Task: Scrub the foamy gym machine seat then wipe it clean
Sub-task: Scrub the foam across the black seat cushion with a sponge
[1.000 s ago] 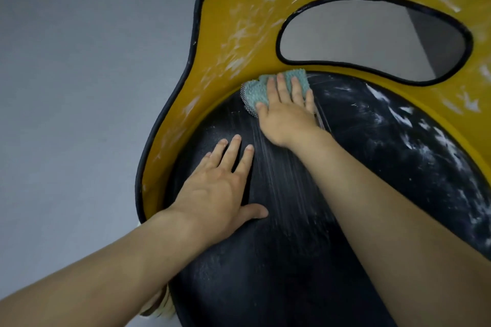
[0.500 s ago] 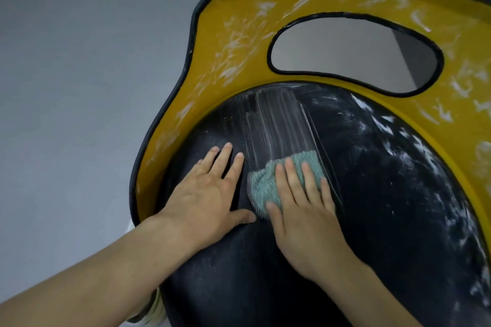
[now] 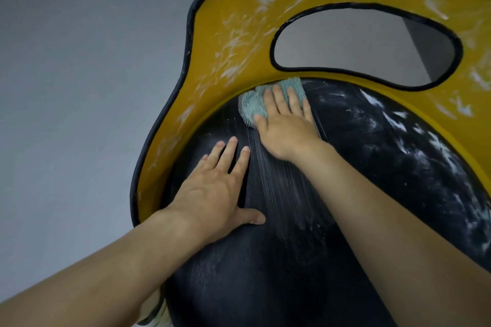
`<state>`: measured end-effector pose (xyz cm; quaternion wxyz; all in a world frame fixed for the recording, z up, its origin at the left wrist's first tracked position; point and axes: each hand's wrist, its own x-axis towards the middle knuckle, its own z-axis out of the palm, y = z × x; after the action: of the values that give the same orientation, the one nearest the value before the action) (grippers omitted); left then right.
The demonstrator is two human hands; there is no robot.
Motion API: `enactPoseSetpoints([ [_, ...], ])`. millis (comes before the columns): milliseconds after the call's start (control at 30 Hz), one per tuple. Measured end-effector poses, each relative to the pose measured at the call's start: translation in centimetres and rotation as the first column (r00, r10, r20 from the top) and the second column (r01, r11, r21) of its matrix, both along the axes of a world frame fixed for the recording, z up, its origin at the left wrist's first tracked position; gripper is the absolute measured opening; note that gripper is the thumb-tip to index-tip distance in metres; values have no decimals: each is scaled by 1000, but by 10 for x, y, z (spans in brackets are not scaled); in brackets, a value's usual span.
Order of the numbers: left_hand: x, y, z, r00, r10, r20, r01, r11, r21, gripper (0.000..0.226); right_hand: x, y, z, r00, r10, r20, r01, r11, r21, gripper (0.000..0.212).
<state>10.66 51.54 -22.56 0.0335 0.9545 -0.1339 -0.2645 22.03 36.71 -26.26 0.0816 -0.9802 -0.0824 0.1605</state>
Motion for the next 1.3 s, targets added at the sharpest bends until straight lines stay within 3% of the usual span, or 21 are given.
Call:
enactPoseSetpoints([
  [233, -5, -1, -1, 999, 35, 18, -34, 999, -35, 121, -148, -42, -4, 999, 19, 43, -20, 999, 33, 67],
  [333, -4, -1, -3, 999, 43, 13, -42, 998, -47, 121, -174, -50, -6, 1000, 19, 15, -19, 1000, -7, 68],
  [800, 9, -9, -6, 1000, 6, 1, -6, 1000, 4, 127, 46, -18, -2, 998, -38, -39, 36, 998, -51, 66],
  [1300, 6, -14, 1, 1000, 26, -13, -26, 1000, 5, 126, -62, -62, 8, 998, 36, -57, -37, 999, -15, 65],
])
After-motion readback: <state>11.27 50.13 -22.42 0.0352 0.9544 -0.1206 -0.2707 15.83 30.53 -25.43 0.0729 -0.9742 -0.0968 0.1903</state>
